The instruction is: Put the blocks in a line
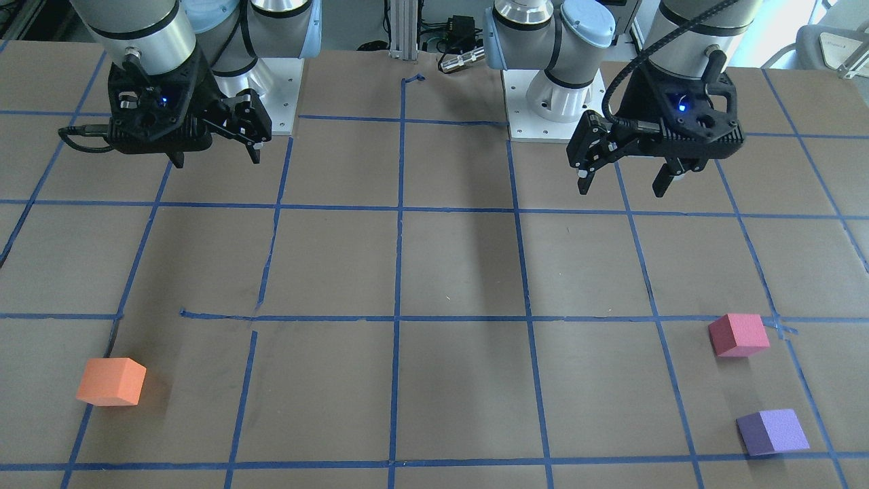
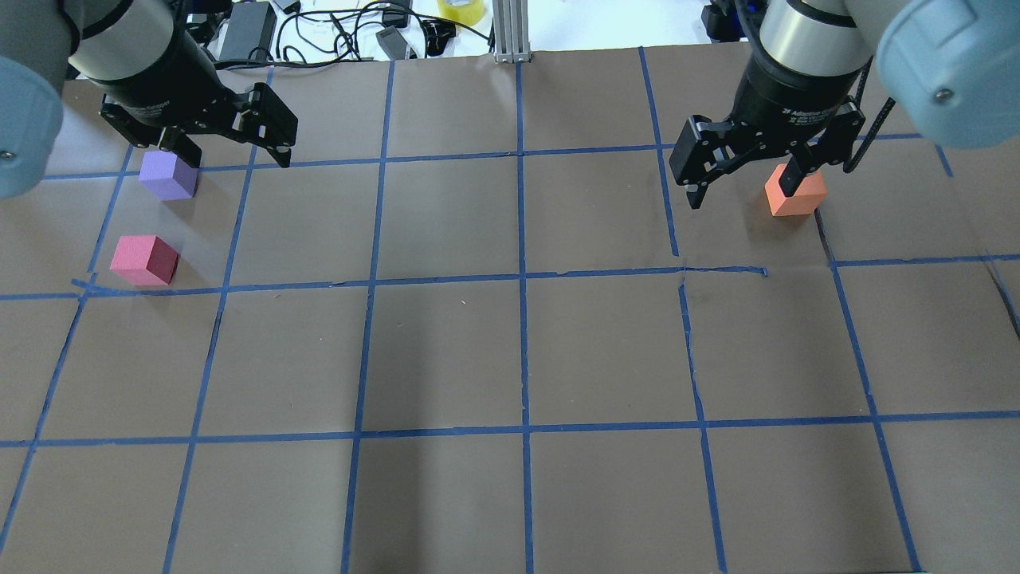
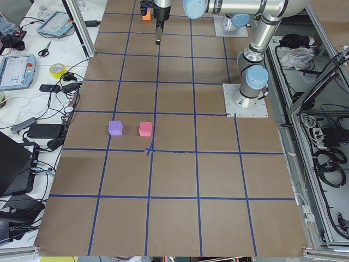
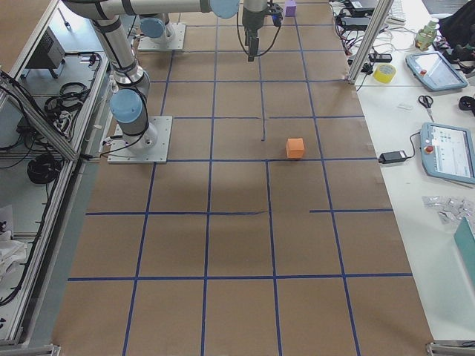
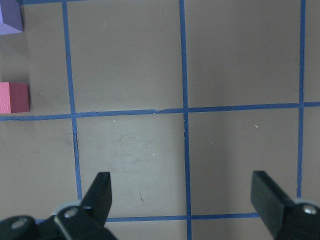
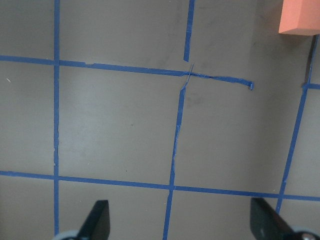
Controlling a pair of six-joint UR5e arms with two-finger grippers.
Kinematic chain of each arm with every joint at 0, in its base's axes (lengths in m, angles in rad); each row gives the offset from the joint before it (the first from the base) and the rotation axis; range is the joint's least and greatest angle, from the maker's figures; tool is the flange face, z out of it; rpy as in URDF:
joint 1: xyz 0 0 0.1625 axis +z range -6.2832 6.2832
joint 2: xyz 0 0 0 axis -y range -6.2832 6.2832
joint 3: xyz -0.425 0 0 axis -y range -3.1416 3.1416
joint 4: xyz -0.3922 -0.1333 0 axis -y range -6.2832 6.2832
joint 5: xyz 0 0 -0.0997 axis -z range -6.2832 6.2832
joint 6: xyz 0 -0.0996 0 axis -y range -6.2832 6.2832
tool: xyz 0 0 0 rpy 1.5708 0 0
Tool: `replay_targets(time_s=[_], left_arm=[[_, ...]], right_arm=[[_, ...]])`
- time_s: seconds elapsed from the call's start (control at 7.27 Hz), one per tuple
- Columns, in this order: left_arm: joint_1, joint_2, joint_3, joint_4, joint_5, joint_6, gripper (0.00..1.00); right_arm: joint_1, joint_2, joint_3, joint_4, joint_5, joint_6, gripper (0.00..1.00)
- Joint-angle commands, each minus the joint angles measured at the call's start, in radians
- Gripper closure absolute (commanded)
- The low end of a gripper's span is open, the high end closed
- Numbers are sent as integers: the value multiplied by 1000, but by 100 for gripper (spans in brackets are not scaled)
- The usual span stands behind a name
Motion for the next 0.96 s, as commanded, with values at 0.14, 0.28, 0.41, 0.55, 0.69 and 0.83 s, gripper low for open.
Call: replay_targets(time_s=[0.14,0.28,0.41,0.55,0.69,0.83], left_arm=[[0,-1,0,0,0,0,0],[-2,-3,0,-2,2,0,0],[-3,-3,0,0,0,0,0],[-2,-6,0,0,-2,0,0],[-2,-7,-2,0,0,0,0],[-2,-6,-2,0,0,0,0]], right_arm=[[0,-4,0,-5,1,-11,0],[-2,-3,1,1,-1,-2,0],[-3,-3,3,13,-1,0,0],[-6,-3,3,-2,1,-17,0],[-11,2,3,-11,1,-14,0],[-67,3,3,-31,3,-20,0]])
